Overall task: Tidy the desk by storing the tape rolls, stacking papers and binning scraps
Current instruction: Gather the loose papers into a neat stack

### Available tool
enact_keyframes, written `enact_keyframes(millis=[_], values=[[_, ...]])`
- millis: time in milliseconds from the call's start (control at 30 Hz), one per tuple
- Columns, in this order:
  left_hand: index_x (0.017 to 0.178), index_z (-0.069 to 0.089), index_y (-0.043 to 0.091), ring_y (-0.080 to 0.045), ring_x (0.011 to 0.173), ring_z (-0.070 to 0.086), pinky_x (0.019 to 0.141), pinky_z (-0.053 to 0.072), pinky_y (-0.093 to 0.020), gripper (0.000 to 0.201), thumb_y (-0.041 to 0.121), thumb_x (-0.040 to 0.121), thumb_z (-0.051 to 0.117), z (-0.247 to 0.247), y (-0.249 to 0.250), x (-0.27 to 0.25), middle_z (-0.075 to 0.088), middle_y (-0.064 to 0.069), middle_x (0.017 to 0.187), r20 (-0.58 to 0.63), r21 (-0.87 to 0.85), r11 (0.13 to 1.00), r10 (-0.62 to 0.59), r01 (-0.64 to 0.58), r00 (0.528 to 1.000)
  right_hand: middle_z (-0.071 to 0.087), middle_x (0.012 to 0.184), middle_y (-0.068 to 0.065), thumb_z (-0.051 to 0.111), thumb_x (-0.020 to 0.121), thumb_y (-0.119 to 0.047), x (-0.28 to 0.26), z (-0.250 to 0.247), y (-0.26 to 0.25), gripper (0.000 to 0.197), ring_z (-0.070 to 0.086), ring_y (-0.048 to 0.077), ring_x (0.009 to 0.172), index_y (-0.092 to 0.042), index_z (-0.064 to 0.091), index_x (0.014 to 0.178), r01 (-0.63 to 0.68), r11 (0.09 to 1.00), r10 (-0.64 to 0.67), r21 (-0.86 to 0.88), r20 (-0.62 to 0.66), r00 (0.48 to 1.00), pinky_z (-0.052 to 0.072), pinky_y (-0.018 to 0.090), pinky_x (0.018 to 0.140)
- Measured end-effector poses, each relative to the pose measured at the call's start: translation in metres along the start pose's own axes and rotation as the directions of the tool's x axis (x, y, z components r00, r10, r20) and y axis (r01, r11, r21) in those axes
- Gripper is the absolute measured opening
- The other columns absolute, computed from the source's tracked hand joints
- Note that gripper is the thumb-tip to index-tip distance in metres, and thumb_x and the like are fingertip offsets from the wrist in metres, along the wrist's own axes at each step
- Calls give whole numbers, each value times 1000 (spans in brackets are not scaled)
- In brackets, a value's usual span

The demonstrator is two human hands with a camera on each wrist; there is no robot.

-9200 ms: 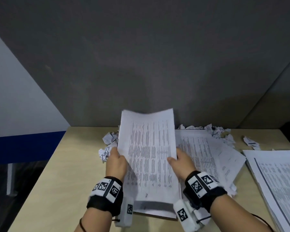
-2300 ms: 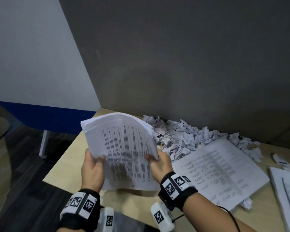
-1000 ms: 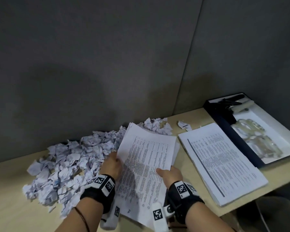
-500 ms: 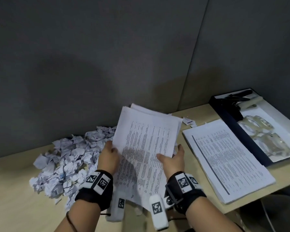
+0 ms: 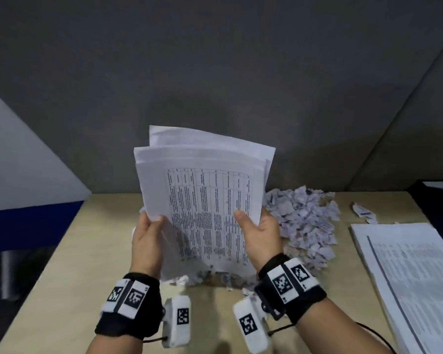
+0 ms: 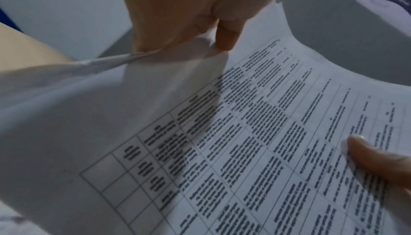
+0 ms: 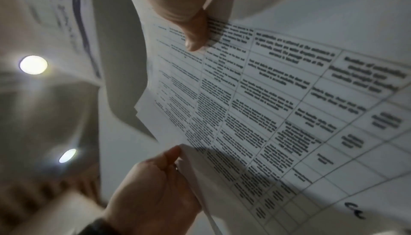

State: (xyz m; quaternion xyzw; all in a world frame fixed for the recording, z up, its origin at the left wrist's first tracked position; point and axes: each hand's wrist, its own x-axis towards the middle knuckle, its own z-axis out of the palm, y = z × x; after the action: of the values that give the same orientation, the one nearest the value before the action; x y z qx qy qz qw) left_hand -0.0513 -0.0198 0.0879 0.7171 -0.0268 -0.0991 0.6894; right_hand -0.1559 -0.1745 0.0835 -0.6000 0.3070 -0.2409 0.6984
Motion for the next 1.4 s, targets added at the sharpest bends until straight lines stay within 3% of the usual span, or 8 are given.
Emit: enact_keyframes(millis=[400,567,767,967,1100,1200,1267,1400], values=[[89,54,22,-14,73,56,65,47,-26,29,-1,95,38,-142,-15,-21,60,-2,87,-427,-148,979,63,-139,902,66,93,-22,62,89,-8,-45,126,22,24,62,-15,85,-26,63,105,30,999,-22,-12,438,899,49,5,77],[102,57,13,-15,78,52,64,43,-22,35,-13,85,40,-165,-27,-31,60,-2,86,-492,-85,990,60,-116,869,72,94,-10,67,84,-6,-56,131,47,28,67,2,94,-30,65,98,-54,994,94,-94,505,858,54,25,85],[113,54,17,-14,79,53,69,42,-27,45,-15,84,41,-165,-49,-40,60,-3,90,-472,-86,995,4,-50,882,71,89,-4,64,80,9,-58,120,69,27,65,4,83,-11,67,98,-134,967,233,-219,533,814,53,14,67],[108,57,18,-26,91,57,74,44,-33,32,3,81,56,-169,-77,-43,64,0,93,-423,67,997,-6,38,906,67,96,-2,59,88,0,-59,117,86,24,62,18,97,-11,66,109,-157,914,340,-373,495,799,53,19,81],[100,45,14,-12,71,52,59,44,-18,36,14,64,51,-165,-58,-45,52,0,80,-486,159,982,168,-103,858,70,95,-11,68,81,-12,-58,113,85,29,64,12,95,-40,66,88,-39,896,283,-442,501,818,55,33,88],[97,45,25,7,70,54,61,42,-5,35,-1,76,51,-163,-35,-41,53,1,85,-490,186,958,284,-220,824,68,90,-10,73,76,-9,-56,112,81,34,63,5,87,-38,62,88,-16,921,223,-390,491,842,56,24,82],[106,47,21,-13,85,55,70,45,-18,38,-10,84,48,-162,-36,-39,54,-8,91,-480,217,965,235,-145,845,65,95,-6,66,82,-3,-55,112,80,31,60,5,86,-27,63,102,-18,915,243,-402,517,821,53,13,72],[105,39,11,-32,93,52,78,35,-35,35,23,72,43,-154,-58,-45,54,-12,99,-454,308,948,71,82,888,64,102,-6,55,92,-10,-60,111,92,34,58,11,98,-25,62,122,34,843,310,-537,536,785,45,11,76]])
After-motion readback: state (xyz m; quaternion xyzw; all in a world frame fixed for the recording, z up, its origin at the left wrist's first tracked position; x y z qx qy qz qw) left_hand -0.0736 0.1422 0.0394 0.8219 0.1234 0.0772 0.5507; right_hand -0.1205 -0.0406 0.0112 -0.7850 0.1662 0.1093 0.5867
